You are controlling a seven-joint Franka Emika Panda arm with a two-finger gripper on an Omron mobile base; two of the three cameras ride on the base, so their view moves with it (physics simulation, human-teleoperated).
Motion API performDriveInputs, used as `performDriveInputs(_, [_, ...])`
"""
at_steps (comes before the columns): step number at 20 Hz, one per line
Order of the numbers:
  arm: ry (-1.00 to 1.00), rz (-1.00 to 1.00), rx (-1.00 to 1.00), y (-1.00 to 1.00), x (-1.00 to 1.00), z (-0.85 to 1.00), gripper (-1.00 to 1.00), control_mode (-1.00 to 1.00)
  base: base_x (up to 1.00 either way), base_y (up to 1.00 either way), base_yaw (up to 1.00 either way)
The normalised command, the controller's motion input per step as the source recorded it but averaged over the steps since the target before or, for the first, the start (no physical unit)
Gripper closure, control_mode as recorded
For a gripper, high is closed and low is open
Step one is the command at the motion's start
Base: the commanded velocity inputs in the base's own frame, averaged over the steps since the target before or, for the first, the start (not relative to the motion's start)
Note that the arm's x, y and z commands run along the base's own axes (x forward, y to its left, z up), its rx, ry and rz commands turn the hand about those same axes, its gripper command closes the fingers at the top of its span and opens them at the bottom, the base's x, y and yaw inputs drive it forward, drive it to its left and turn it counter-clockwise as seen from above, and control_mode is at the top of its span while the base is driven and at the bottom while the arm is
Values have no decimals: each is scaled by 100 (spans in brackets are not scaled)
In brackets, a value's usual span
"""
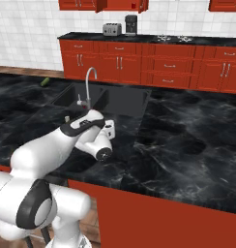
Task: Open the cabinet directly in front. Then move the liquor and the mug to the dining counter with the candle on it.
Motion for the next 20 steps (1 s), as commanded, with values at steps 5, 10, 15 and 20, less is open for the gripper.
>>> performDriveInputs(5, [-4,0,0,0,29,-31,100,-100,0,0,0])
performDriveInputs(10, [-4,0,0,-5,29,-40,100,-100,0,0,0])
performDriveInputs(15, [-2,0,0,-8,34,-37,100,-100,0,0,0])
performDriveInputs(20, [0,0,0,-2,32,-30,100,-100,0,0,0])
